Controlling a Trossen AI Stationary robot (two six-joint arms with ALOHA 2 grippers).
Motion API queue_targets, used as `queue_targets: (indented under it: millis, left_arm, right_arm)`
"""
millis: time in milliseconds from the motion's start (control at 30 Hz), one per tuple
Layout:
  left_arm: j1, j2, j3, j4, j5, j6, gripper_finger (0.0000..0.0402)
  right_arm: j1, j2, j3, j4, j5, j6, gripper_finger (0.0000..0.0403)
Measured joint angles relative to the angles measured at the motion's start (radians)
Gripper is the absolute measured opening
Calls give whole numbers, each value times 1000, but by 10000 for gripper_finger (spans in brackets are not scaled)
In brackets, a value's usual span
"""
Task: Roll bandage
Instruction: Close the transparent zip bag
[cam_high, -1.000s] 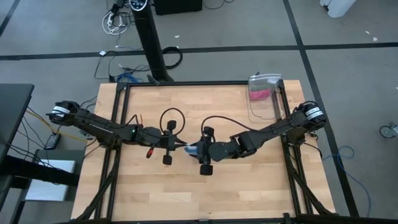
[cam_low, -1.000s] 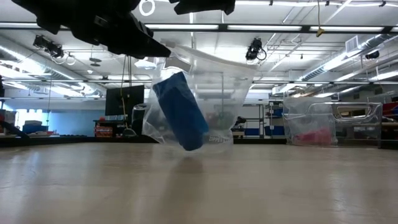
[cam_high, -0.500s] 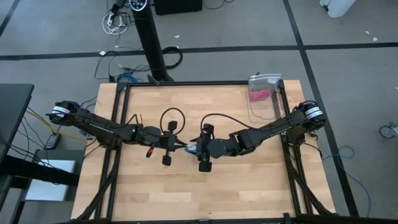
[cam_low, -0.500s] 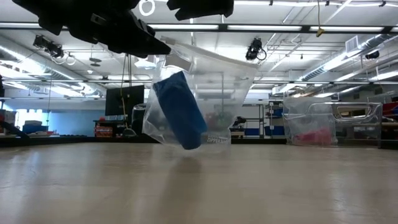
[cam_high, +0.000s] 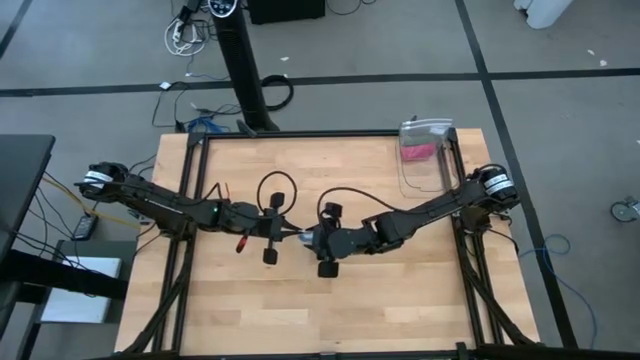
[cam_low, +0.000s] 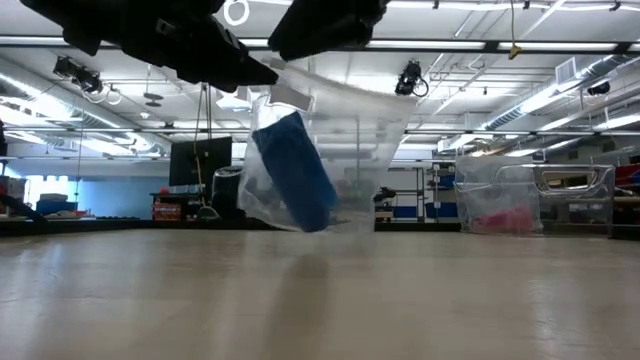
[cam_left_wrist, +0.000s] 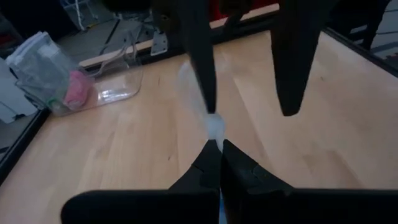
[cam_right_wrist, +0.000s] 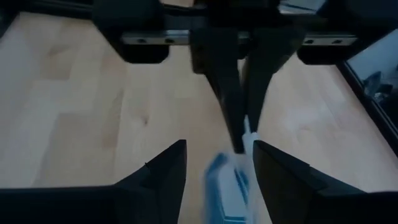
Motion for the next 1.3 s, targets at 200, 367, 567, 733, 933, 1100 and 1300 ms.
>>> queue_targets:
  millis: [200, 367, 567, 733, 933, 1100, 1300]
  left_arm:
    - [-1, 0, -1, -4, 0, -1, 1]
    - [-1, 0, -1, -3, 5, -1, 1]
    - [-2, 1, -1, -2, 9, -2, 1]
    - [-2, 1, -1, -3, 15, -2, 1]
    - [-2, 2, -1, -4, 14, -2, 1]
    - [-2, 2, -2, -6, 10, -2, 1]
    - [-2, 2, -2, -7, 10, -2, 1]
  right_arm:
    - [-18, 7, 1, 14, 22, 3, 162]
    - [-30, 7, 1, 10, -7, -2, 122]
    - [-45, 7, 1, 5, -35, -5, 90]
    - [-50, 7, 2, -2, -61, -5, 75]
    - [-50, 7, 3, -23, -68, -14, 23]
    - [-43, 7, 3, -32, -56, -17, 5]
    - [-30, 8, 3, -80, -61, 13, 3]
